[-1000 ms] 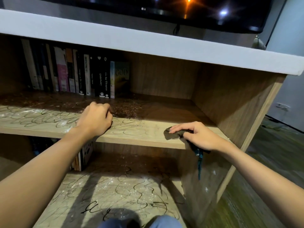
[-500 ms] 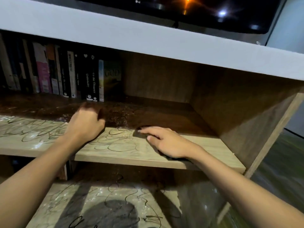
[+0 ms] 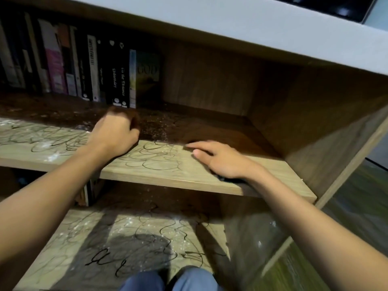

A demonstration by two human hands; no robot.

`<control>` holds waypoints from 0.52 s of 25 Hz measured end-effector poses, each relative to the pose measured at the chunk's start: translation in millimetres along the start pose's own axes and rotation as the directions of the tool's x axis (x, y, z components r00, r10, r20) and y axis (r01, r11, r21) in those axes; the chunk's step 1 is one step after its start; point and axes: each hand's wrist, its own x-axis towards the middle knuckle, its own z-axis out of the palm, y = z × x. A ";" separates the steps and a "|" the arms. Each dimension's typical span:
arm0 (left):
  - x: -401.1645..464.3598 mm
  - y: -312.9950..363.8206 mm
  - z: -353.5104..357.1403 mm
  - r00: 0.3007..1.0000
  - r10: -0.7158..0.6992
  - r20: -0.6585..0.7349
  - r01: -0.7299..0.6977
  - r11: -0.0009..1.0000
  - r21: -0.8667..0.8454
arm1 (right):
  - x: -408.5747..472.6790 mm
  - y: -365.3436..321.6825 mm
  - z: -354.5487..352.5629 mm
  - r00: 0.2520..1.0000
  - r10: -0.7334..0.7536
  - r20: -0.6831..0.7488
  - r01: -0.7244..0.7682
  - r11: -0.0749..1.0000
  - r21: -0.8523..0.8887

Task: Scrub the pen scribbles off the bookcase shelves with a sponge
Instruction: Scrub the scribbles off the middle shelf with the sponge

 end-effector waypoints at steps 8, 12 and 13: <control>32.5 -16.8 18.2 0.979 0.161 -0.128 -0.158 0.987 0.038 | -34.8 58.1 -33.0 0.960 0.267 -0.082 -0.267 0.964 0.003; 52.4 -10.4 27.3 0.972 0.177 -0.153 -0.174 0.984 0.033 | 15.4 30.0 -19.6 0.933 0.356 -0.052 -0.357 0.934 -0.016; 59.4 -7.5 30.4 0.967 0.201 -0.159 -0.201 0.979 0.020 | 8.8 15.5 -8.9 0.966 0.257 -0.035 -0.257 0.966 0.001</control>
